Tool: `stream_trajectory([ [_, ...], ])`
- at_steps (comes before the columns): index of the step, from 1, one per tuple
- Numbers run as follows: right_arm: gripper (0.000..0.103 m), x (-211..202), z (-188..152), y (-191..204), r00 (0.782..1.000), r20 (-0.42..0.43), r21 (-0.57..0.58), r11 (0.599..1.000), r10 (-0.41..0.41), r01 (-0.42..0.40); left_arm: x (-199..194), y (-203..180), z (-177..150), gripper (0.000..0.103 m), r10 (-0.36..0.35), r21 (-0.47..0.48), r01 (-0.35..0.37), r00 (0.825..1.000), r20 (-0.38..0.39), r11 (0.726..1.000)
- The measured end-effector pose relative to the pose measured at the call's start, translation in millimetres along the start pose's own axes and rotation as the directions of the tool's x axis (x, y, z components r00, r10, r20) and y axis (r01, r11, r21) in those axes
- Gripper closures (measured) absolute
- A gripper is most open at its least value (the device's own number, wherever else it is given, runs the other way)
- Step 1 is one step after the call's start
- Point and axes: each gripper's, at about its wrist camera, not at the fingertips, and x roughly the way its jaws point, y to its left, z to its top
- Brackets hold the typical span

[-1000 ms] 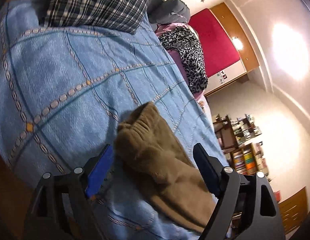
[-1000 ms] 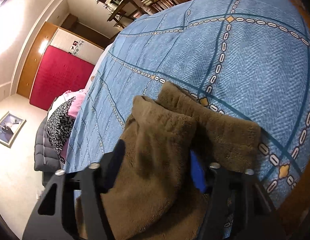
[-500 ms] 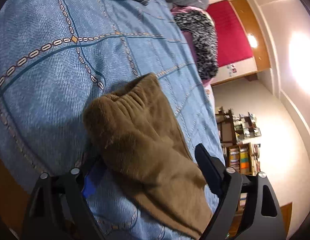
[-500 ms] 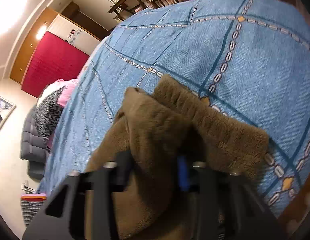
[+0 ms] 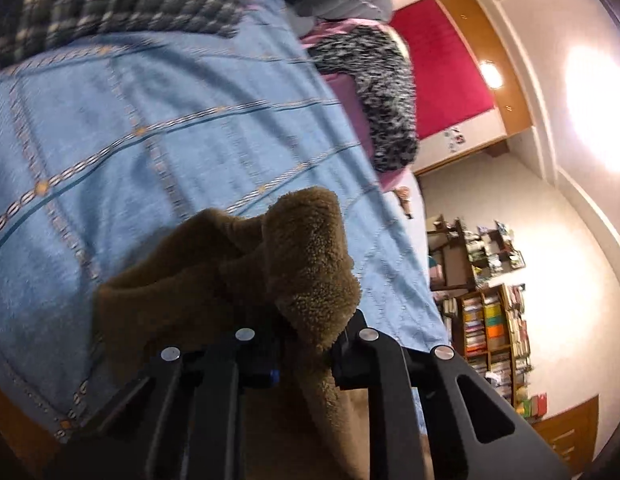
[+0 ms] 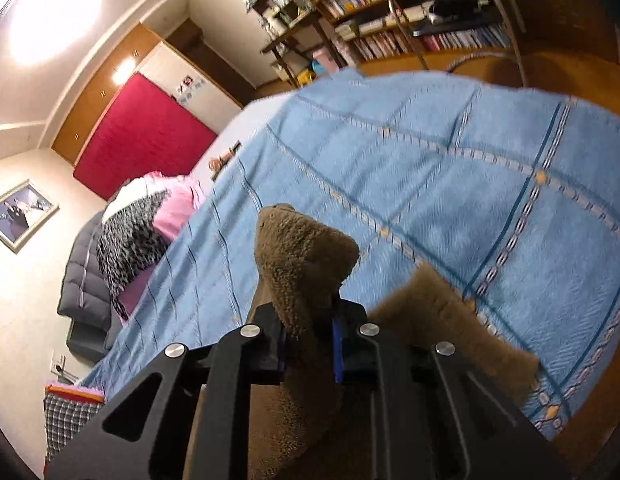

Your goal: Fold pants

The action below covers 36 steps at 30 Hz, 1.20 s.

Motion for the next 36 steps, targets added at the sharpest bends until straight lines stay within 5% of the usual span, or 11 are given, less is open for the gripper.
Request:
stream_trajectory([
  [5, 0.087, -24.1, -13.2, -36.4, 0.995, -0.031, 0.043, 0.994, -0.097, 0.098, 0.9, 30.4, -13.8, 0.087, 0.057, -0.012, -0.058, 0.998, -0.034, 0.998],
  [11, 0.087, 1.8, -50.5, -83.5, 0.972, -0.146, 0.075, 0.978, -0.184, 0.196, 15.8, 104.0, -41.9, 0.087, 0.142, -0.123, -0.156, 0.983, -0.119, 0.980],
  [15, 0.085, 6.0, -52.1, -91.6, 0.971, -0.173, 0.083, 0.980, -0.163, 0.179, 11.9, 111.4, -45.5, 0.087, 0.113, -0.124, -0.126, 0.988, -0.106, 0.984],
  [20, 0.054, -13.1, -41.6, -98.0, 0.986, -0.121, 0.103, 0.986, -0.116, 0.129, 11.1, 99.5, -36.9, 0.086, 0.128, -0.115, -0.139, 0.986, -0.104, 0.984],
  [25, 0.054, -22.2, -33.2, -89.0, 0.995, -0.078, 0.085, 0.994, -0.066, 0.073, 14.5, 96.5, -37.9, 0.084, 0.152, -0.113, -0.164, 0.983, -0.101, 0.980],
  [29, 0.054, -29.9, -27.7, -91.0, 0.994, -0.042, 0.075, 0.992, -0.099, 0.102, 13.2, 97.5, -42.8, 0.083, 0.167, -0.117, -0.177, 0.982, -0.091, 0.977],
  [32, 0.054, -37.6, -25.4, -81.5, 0.963, 0.036, -0.010, 0.964, -0.266, 0.267, 8.5, 85.2, -45.1, 0.072, 0.207, -0.059, -0.211, 0.976, -0.071, 0.976],
  [36, 0.054, -29.6, -29.0, -59.0, 0.963, 0.046, -0.097, 0.958, -0.265, 0.268, -8.1, 52.5, -46.6, 0.041, 0.335, 0.098, -0.339, 0.940, 0.056, 0.936],
])
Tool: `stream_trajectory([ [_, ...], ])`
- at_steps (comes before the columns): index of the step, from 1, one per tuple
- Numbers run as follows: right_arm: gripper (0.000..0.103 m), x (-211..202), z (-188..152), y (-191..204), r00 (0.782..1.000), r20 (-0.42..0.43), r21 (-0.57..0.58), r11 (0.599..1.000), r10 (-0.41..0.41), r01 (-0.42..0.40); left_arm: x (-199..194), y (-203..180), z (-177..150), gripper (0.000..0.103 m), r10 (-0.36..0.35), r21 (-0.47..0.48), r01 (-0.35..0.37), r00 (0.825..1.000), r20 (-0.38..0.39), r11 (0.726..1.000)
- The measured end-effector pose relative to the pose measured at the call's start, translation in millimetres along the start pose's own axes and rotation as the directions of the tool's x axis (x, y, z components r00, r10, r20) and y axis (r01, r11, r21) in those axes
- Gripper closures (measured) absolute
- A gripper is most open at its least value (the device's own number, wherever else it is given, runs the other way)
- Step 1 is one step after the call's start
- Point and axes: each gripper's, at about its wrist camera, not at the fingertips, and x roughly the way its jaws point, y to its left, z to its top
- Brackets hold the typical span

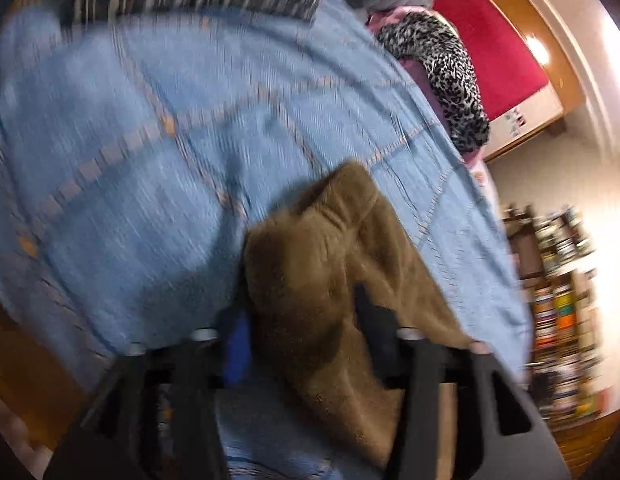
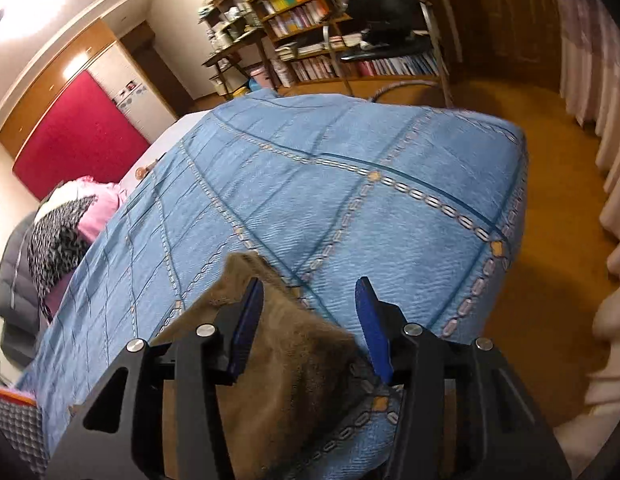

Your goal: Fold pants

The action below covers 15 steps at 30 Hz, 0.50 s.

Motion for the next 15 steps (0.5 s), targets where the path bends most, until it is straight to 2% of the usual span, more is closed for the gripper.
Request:
stream_trajectory([
  [4, 0.054, 16.0, -16.7, 44.4, 0.999, -0.032, -0.139, 0.990, 0.023, -0.027, -25.9, -19.9, -4.3, 0.037, 0.053, 0.119, -0.067, 0.992, 0.112, 0.991],
  [8, 0.054, 38.2, -39.8, 98.1, 0.987, -0.114, -0.228, 0.964, 0.114, -0.138, -33.4, -38.6, -10.8, 0.037, 0.056, 0.194, -0.087, 0.986, 0.156, 0.977],
  [11, 0.054, 54.9, -55.5, 141.2, 0.962, -0.185, -0.256, 0.935, 0.201, -0.245, -28.8, -65.7, -19.6, 0.037, 0.035, 0.295, -0.083, 0.986, 0.165, 0.952],
  [13, 0.054, 63.8, -67.2, 174.1, 0.942, -0.227, -0.279, 0.910, 0.249, -0.308, -19.2, -85.4, -27.7, 0.037, 0.012, 0.380, -0.067, 0.990, 0.144, 0.923],
  [15, 0.054, 71.6, -81.1, 206.3, 0.912, -0.286, -0.302, 0.876, 0.293, -0.376, -6.5, -100.1, -33.5, 0.037, 0.004, 0.436, -0.055, 0.993, 0.117, 0.898],
])
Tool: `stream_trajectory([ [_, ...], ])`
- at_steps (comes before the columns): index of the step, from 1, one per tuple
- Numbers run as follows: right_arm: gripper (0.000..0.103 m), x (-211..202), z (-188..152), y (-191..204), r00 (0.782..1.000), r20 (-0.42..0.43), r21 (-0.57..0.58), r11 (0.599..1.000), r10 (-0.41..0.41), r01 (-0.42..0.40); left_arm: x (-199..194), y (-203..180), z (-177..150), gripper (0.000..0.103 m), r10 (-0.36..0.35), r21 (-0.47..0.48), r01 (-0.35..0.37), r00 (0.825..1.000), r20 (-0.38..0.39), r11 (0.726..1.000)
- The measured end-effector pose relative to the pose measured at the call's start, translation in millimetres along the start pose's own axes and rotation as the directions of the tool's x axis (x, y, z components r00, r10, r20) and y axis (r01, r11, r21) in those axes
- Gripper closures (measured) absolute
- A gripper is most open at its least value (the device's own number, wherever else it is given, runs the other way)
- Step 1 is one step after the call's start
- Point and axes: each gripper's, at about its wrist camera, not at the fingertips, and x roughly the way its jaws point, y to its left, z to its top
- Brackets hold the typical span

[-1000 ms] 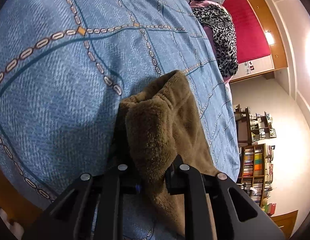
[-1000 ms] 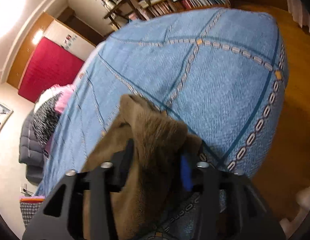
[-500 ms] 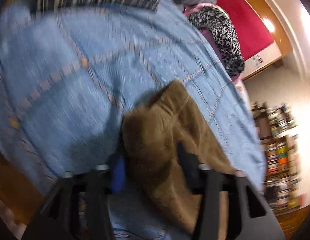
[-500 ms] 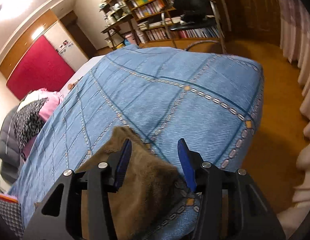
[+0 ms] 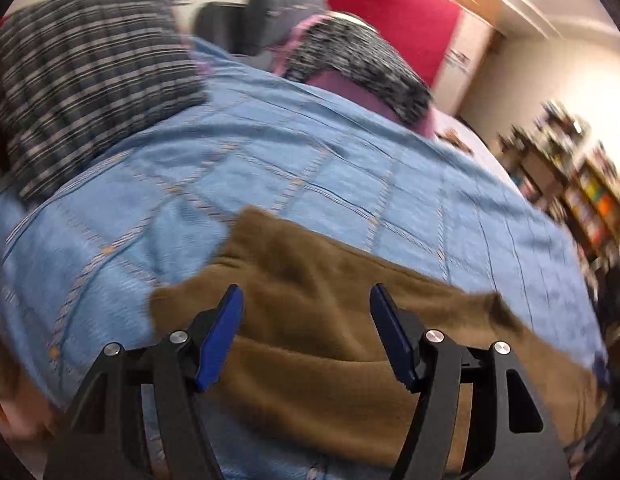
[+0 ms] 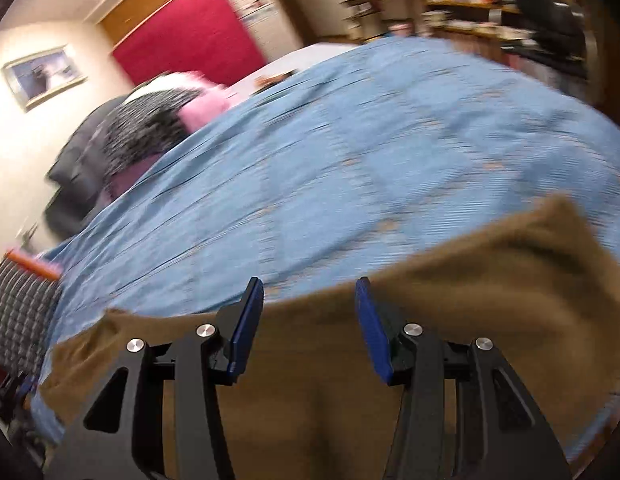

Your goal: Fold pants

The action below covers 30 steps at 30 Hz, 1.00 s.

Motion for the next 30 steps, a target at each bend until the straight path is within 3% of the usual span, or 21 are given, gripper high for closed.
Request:
stream_trajectory([
  [4, 0.054, 32.3, 1.7, 63.4, 0.994, -0.065, -0.101, 0.990, 0.091, -0.097, 30.6, -17.0, 0.4, 0.037, -0.016, 0.062, 0.019, 0.999, -0.046, 0.998],
  [11, 0.054, 88.9, -13.7, 160.7, 0.959, -0.212, -0.234, 0.943, 0.190, -0.238, 67.9, -10.0, 10.0, 0.037, -0.049, 0.019, 0.052, 0.991, -0.121, 0.998],
  [15, 0.054, 113.6, -19.4, 207.7, 0.939, -0.267, -0.296, 0.908, 0.219, -0.296, 85.6, 0.9, 20.1, 0.037, -0.074, -0.041, 0.068, 0.984, -0.160, 0.997],
  [19, 0.054, 140.2, -22.3, 245.8, 0.912, -0.328, -0.333, 0.874, 0.244, -0.354, 95.9, 4.2, 26.3, 0.037, -0.067, -0.031, 0.063, 0.983, -0.171, 0.998],
  [25, 0.054, 180.9, -37.9, 278.7, 0.884, -0.423, -0.391, 0.840, 0.200, -0.377, 113.8, 10.4, 26.7, 0.037, -0.062, -0.048, 0.053, 0.979, -0.194, 0.997],
  [27, 0.063, 192.9, -45.2, 288.0, 0.881, -0.441, -0.432, 0.821, 0.169, -0.374, 118.7, 11.4, 29.2, 0.037, -0.056, -0.042, 0.048, 0.977, -0.205, 0.998],
  [28, 0.082, 198.4, -48.6, 292.2, 0.880, -0.449, -0.448, 0.813, 0.156, -0.372, 120.2, 11.3, 30.3, 0.037, -0.050, -0.040, 0.043, 0.977, -0.207, 0.998],
  [29, 0.092, 202.4, -49.7, 295.4, 0.887, -0.441, -0.466, 0.810, 0.136, -0.355, 123.0, 12.3, 32.8, 0.040, -0.029, -0.038, 0.022, 0.978, -0.208, 0.999],
  [30, 0.095, 204.6, -48.3, 296.2, 0.906, -0.408, -0.485, 0.813, 0.116, -0.323, 126.3, 13.2, 35.9, 0.047, 0.001, -0.036, -0.008, 0.978, -0.209, 0.999],
])
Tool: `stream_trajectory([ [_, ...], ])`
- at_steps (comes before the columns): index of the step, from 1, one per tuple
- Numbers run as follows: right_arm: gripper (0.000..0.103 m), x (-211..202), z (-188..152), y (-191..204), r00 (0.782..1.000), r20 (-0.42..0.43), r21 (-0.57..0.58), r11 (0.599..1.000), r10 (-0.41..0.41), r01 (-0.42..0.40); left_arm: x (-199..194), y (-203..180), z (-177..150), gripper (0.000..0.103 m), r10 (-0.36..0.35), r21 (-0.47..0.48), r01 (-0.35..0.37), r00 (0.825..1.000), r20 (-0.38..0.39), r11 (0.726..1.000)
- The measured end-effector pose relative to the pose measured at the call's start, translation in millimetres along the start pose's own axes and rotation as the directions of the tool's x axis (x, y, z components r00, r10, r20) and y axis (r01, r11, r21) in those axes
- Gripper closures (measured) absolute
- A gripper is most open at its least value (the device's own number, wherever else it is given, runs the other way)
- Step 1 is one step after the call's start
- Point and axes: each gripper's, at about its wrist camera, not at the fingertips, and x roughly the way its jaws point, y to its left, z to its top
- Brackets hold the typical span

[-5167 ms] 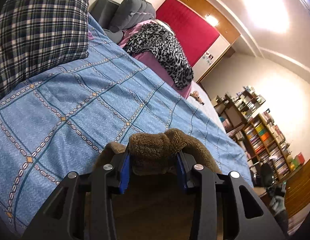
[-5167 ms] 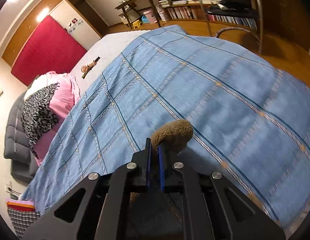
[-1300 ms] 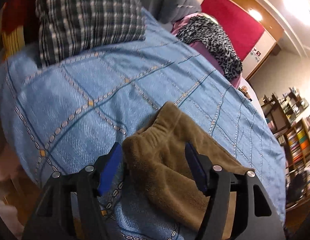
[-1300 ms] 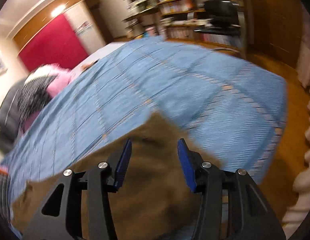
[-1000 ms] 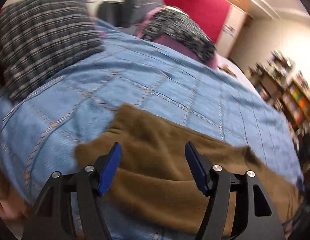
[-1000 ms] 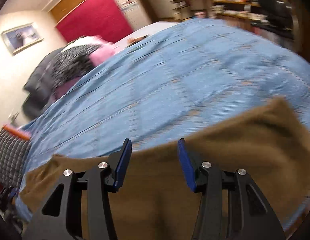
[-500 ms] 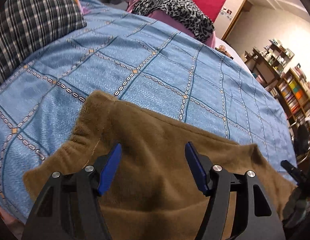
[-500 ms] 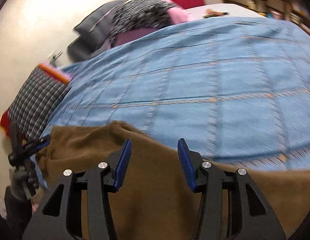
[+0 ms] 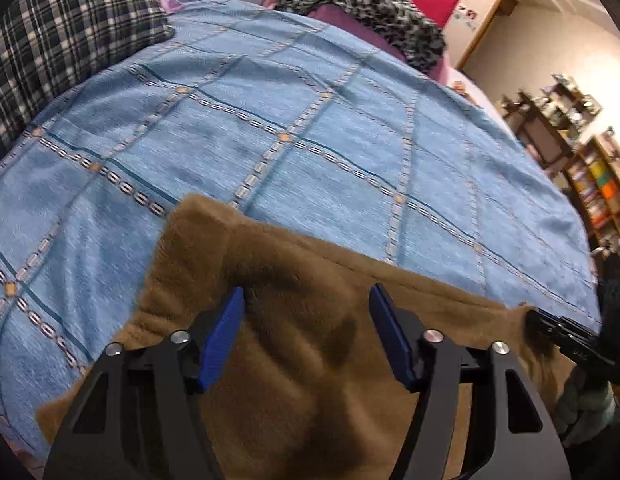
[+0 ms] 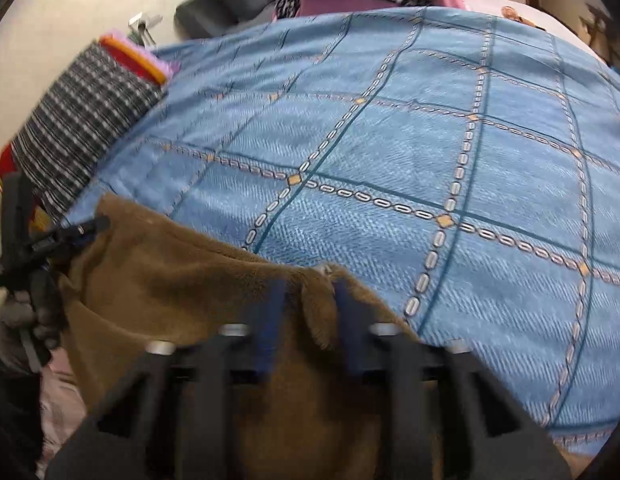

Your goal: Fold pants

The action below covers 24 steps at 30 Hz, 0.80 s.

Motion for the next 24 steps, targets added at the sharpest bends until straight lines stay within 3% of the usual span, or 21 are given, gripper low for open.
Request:
stream_trajectory([
  [5, 0.099, 5.0, 11.6, -8.1, 0.998, 0.047, 0.041, 0.998, -0.051, 0.049, 18.3, 9.4, 19.3, 0.059, 0.045, -0.060, -0.045, 0.999, -0.003, 0.997],
  [8, 0.103, 8.7, 14.8, -8.0, 0.992, 0.066, 0.031, 0.994, -0.104, 0.102, 26.4, 10.7, 24.7, 0.059, 0.058, -0.079, -0.059, 0.998, -0.011, 0.995],
  [10, 0.103, 10.4, 16.8, -11.4, 0.987, 0.072, 0.032, 0.990, -0.142, 0.140, 26.1, 6.3, 22.3, 0.059, 0.089, -0.036, -0.089, 0.996, 0.000, 0.995],
  [13, 0.103, 8.1, 13.9, -20.8, 0.994, 0.047, 0.075, 0.993, -0.096, 0.093, 21.2, 2.0, 10.0, 0.058, 0.111, 0.035, -0.111, 0.994, 0.008, 0.993],
  [15, 0.092, -0.5, 9.5, -22.6, 0.995, 0.053, 0.084, 0.994, -0.080, 0.076, 11.3, 2.4, 0.8, 0.056, 0.108, 0.056, -0.110, 0.994, 0.033, 0.992],
  [16, 0.068, -6.5, 6.5, -23.6, 0.996, 0.058, 0.095, 0.993, -0.074, 0.068, 5.9, 3.3, -3.1, 0.055, 0.101, 0.053, -0.103, 0.994, 0.044, 0.993],
  [17, 0.053, -15.3, 1.7, -24.8, 0.994, 0.081, 0.108, 0.992, -0.075, 0.066, 0.6, 3.3, -6.6, 0.053, 0.095, 0.049, -0.097, 0.994, 0.052, 0.994],
  [21, 0.052, -46.1, -18.8, -22.7, 0.990, 0.115, 0.095, 0.993, -0.087, 0.076, -27.3, -11.8, -20.1, 0.048, 0.051, 0.070, -0.059, 0.992, 0.113, 0.996],
  [24, 0.052, -69.3, -37.7, -28.6, 0.987, 0.128, 0.114, 0.990, -0.101, 0.087, -42.3, -47.4, -31.2, 0.047, 0.000, 0.162, -0.024, 0.989, 0.147, 0.986],
])
